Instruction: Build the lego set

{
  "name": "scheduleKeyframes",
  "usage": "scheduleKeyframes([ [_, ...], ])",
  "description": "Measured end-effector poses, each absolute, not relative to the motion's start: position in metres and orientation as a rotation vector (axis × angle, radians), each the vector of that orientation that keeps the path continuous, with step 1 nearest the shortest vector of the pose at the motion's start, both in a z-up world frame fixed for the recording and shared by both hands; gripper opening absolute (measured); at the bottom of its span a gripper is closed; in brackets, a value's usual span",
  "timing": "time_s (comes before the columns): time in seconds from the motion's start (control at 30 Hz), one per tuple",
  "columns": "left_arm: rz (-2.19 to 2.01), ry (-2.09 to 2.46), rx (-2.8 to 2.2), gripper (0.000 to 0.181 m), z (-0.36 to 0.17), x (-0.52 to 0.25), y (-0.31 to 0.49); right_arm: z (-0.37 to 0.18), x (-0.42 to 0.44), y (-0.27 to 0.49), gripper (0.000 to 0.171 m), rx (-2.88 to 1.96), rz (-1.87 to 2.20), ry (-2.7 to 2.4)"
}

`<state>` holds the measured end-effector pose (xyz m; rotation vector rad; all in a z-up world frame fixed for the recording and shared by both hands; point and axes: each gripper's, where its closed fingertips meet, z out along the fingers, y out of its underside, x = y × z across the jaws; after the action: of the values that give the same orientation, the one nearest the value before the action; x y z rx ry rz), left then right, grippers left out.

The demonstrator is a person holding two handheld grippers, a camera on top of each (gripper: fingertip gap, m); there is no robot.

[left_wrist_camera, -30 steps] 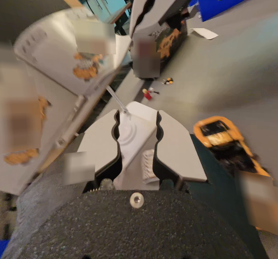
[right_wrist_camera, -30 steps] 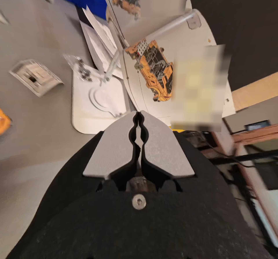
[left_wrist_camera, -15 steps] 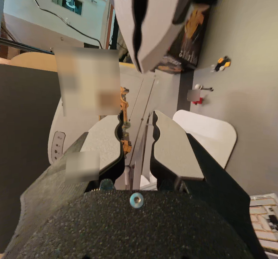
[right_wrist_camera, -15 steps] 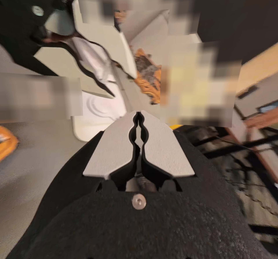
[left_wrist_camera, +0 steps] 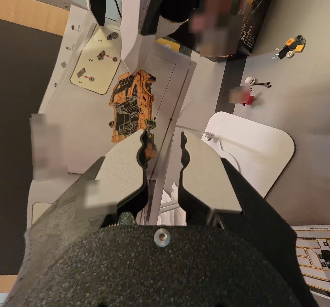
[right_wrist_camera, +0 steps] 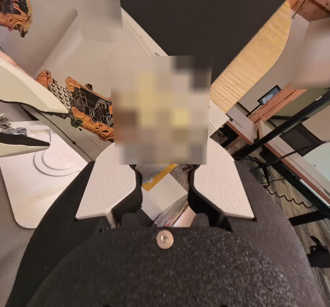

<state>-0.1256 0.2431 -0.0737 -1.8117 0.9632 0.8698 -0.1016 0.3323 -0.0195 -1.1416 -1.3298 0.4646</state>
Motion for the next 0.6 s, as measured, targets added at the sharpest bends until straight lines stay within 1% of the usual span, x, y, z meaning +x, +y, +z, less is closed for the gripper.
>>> scheduleKeyframes([
  [0.07, 0.859, 0.955, -1.814, 0.035, -0.074, -0.126, 0.243, -0.019, -0.103, 0.334, 0.058, -1.136, 0.446, -1.319],
  [0.3, 0.731, 0.877, -1.815, 0.032, -0.065, -0.115, 0.239, -0.02, -0.106, 0.336, 0.029, -1.104, 0.394, -1.286],
  [0.43, 0.66, 0.775, -1.801, 0.03, -0.047, -0.116, 0.236, -0.021, -0.106, 0.331, 0.004, -1.052, 0.361, -1.265],
  [0.5, 0.623, 0.707, -1.791, 0.03, -0.036, -0.12, 0.234, -0.02, -0.104, 0.326, 0.001, -1.009, 0.35, -1.254],
  [0.6, 0.558, 0.612, -1.788, 0.032, -0.024, -0.128, 0.232, -0.019, -0.1, 0.319, 0.0, -0.949, 0.328, -1.243],
])
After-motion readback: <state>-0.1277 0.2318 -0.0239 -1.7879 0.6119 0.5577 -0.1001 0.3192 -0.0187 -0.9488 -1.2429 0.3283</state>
